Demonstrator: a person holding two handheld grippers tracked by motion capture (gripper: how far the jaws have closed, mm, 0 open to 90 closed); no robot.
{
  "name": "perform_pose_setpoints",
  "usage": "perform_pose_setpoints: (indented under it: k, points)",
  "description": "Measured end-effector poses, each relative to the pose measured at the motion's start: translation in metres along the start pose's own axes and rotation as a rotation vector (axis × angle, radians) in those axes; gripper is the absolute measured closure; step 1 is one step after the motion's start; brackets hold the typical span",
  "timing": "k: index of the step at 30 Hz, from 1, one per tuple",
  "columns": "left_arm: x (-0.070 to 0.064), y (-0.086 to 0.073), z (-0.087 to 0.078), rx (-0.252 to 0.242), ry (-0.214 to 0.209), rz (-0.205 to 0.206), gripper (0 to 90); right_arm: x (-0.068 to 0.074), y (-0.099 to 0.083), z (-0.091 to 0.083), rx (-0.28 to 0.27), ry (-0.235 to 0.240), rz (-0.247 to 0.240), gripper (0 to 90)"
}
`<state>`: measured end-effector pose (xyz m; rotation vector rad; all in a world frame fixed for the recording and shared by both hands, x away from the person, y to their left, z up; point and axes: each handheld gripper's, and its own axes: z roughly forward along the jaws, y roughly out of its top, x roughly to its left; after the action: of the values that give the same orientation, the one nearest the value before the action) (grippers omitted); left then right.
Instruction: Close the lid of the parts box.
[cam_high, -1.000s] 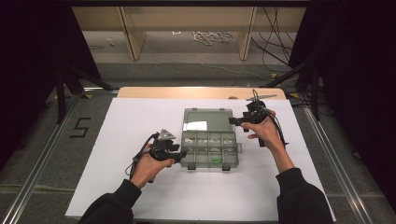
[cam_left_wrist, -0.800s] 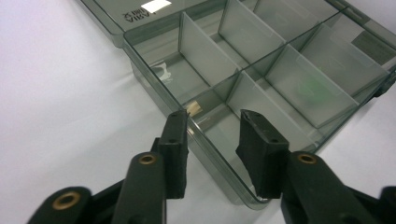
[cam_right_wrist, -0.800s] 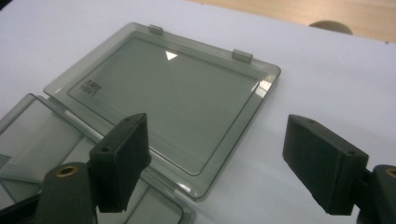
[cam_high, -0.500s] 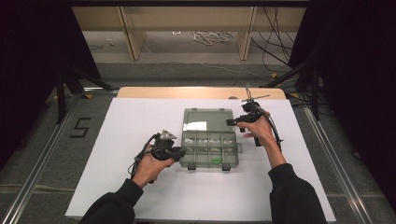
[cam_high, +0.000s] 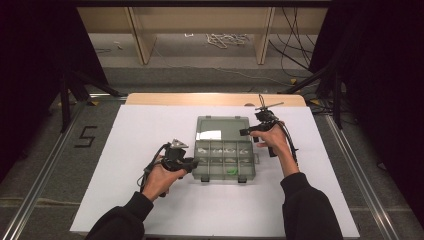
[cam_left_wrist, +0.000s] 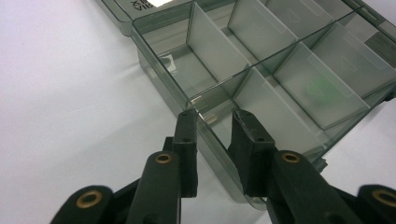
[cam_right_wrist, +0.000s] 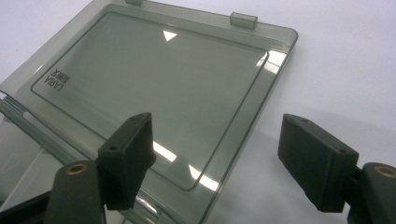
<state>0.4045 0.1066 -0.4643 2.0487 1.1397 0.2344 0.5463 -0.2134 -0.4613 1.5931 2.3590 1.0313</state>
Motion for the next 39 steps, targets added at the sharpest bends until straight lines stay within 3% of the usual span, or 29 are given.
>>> perform_pose_setpoints:
  k: [2,3,5,7,8,9,11,12,14,15,19,25,26,27,34,36,37,39]
  points:
    - [0.000,0.000,0.000,0.003,0.001,0.004,71.9,-0.002,0.002,-0.001,0.005,0.001,-0.008,27.8]
    - [0.000,0.000,0.000,0.002,0.000,0.003,71.9,0.000,0.002,0.000,0.005,-0.002,0.018,28.1]
    - [0.001,0.000,0.000,0.002,-0.004,0.000,71.9,0.000,0.004,0.000,0.006,-0.004,-0.006,28.2]
    - [0.001,0.000,0.000,0.000,-0.005,0.000,71.9,0.002,0.003,0.001,0.006,-0.003,0.020,28.2]
    - [0.001,0.000,0.000,0.001,-0.005,-0.002,71.9,0.001,0.003,0.002,-0.004,-0.008,-0.003,28.3]
    - [0.001,0.000,0.000,0.006,-0.007,0.002,71.8,0.004,0.003,0.002,0.016,-0.001,0.030,28.7]
    - [0.001,0.000,0.000,0.005,-0.007,0.006,71.8,0.001,0.002,0.005,0.014,0.004,0.001,29.5]
    - [0.001,0.000,0.000,0.005,-0.009,0.001,71.8,0.003,0.001,0.006,0.011,0.012,0.035,29.9]
    - [0.001,0.000,0.000,0.005,-0.010,0.004,71.8,0.001,0.002,0.006,0.037,-0.015,0.013,30.3]
    - [0.001,0.000,0.000,0.005,-0.009,0.009,71.7,0.002,0.001,0.007,0.023,0.017,0.044,30.8]
    - [0.003,0.000,0.000,0.004,-0.022,0.007,71.5,0.004,0.000,0.010,0.005,0.013,0.073,30.9]
    - [0.003,0.000,0.000,0.000,-0.022,0.004,71.6,0.002,-0.001,0.012,0.034,0.023,0.062,30.9]
    - [0.003,0.000,0.000,0.004,-0.021,0.007,71.5,-0.001,-0.002,0.014,0.025,0.021,0.032,30.9]
    - [0.003,0.000,0.000,0.005,-0.018,0.011,71.5,0.002,-0.002,0.014,0.041,0.017,0.078,30.9]
    - [0.004,0.000,0.000,0.001,-0.025,0.013,71.4,0.002,-0.002,0.015,0.046,0.029,0.060,32.5]
    - [0.004,0.000,0.000,0.005,-0.029,0.015,71.5,0.002,-0.002,0.014,0.047,0.048,0.067,34.6]
    - [0.005,0.000,0.000,0.006,-0.031,0.017,71.4,0.003,-0.003,0.015,0.040,0.048,0.096,34.9]
    - [0.005,0.000,0.000,0.005,-0.035,0.017,71.5,0.001,-0.003,0.014,0.049,0.056,0.085,36.4]
